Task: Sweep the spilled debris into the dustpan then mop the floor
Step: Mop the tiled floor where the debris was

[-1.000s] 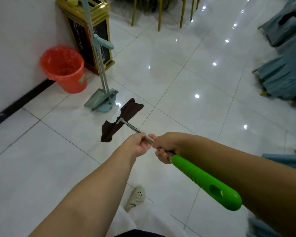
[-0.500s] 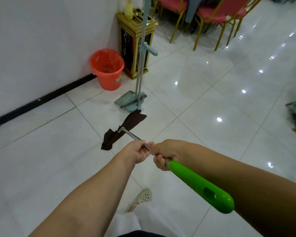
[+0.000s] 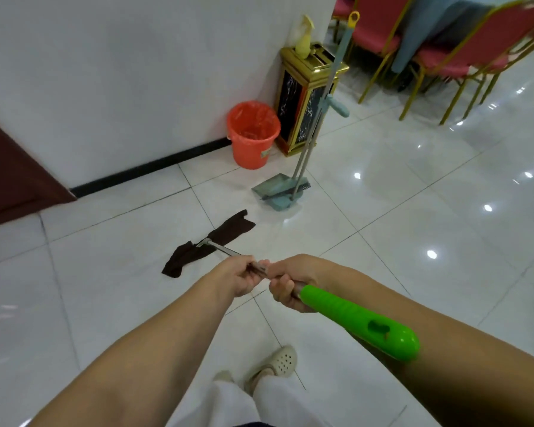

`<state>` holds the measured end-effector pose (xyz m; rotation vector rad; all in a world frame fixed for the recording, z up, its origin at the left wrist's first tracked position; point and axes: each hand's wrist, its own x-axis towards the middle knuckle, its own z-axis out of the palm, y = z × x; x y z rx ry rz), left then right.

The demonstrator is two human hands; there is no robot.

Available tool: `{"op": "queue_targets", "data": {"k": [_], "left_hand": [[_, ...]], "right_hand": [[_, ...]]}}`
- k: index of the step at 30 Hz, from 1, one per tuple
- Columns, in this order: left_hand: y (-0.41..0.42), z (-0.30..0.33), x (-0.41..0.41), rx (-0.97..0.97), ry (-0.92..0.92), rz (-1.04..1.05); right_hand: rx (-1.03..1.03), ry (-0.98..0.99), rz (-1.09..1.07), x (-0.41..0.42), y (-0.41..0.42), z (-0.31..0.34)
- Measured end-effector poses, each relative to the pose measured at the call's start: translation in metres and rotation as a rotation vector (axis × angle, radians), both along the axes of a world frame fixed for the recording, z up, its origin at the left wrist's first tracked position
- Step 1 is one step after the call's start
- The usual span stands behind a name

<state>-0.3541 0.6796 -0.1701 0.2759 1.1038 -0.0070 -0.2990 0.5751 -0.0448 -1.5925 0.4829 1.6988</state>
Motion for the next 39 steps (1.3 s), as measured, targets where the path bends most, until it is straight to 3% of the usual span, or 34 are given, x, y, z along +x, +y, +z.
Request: {"op": "queue_targets", "data": {"k": [11,18,29,39], "left_hand": [[0.034,0.040,-0.038,0.084,-0.108,0.092],[0.034,0.043,-0.054,0.093,-0.122,0.065],[0.018,0.012,-0.072,-0.068,-0.108,0.064],[0.055,0.004,-0.047,-0.122,-0.105,0.162]], "right_hand": [[0.069,-0.029,0.053,-0.043,0.035,0.042],[0.088,-0.025,-0.021,-0.064,0.035,0.046],[-0.036,0.079,-0.175,-0.068,0.034,0.028],[-0.061,0.134,-0.060,-0.033,0.076,0.019]]}}
